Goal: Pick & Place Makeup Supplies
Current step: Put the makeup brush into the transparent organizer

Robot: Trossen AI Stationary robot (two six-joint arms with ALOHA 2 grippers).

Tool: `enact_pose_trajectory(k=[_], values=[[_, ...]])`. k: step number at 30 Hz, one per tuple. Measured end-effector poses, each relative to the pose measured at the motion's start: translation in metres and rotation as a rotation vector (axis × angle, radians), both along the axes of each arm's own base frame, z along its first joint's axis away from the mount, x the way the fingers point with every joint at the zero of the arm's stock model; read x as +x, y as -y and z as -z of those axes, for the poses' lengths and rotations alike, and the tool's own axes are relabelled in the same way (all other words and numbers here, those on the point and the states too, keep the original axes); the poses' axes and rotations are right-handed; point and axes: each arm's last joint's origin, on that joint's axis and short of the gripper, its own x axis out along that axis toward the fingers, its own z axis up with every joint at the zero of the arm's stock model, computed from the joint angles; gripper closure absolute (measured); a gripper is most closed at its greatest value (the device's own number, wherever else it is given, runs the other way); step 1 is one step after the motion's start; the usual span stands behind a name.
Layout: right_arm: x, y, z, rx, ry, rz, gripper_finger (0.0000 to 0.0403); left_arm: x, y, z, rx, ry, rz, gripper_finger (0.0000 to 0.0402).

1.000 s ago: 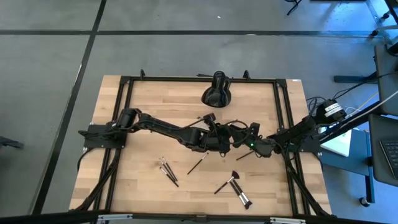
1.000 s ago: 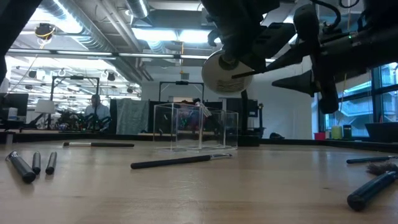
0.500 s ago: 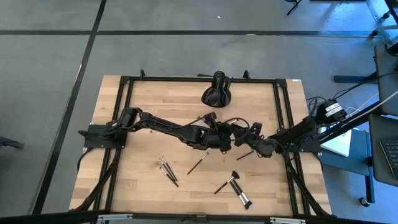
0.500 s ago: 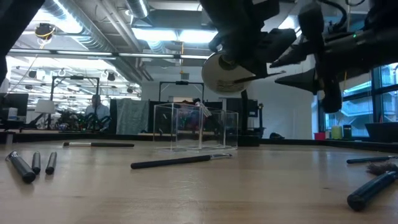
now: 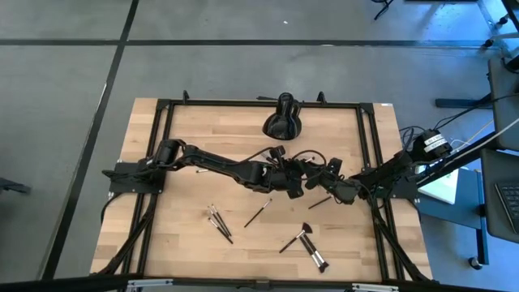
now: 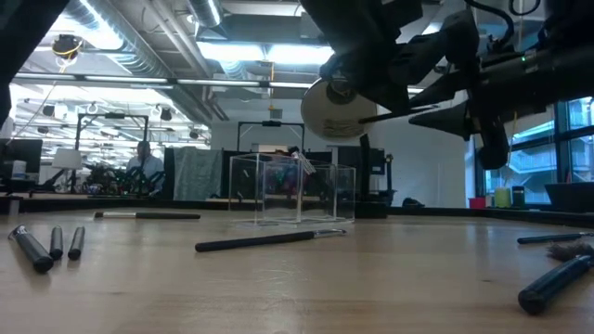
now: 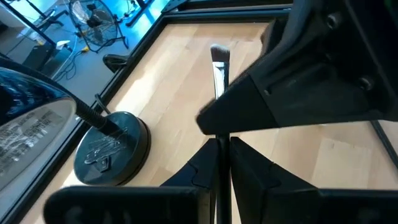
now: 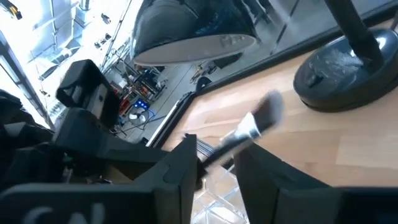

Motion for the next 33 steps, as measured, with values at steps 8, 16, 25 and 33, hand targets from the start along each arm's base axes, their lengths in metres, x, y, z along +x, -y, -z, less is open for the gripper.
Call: enact_pose_trajectory(k=[8,16,25,33], values=[[0.0,0.001,-0.001,-0.102,-0.084,0.014,0.0356,0.001,0.0,0.001,-0.008,-0.007,0.013,0.037],[0.0,0.002,-0.001,-0.17,-0.152,0.027,0.0369,0.001,-0.005,0.002,-0.012,-0.019,0.03,0.0362],[0.024,0.007,-0.023,-0.44,-0.35,-0.072,0.0365,-0.025,-0.008,-0.004,0.045,-0.282,0.057,0.032],[0.084,0.032,-0.061,-0.473,-0.712,-0.271,0.0364,-0.067,0.016,-0.006,0.208,-0.451,-0.156,0.0302]])
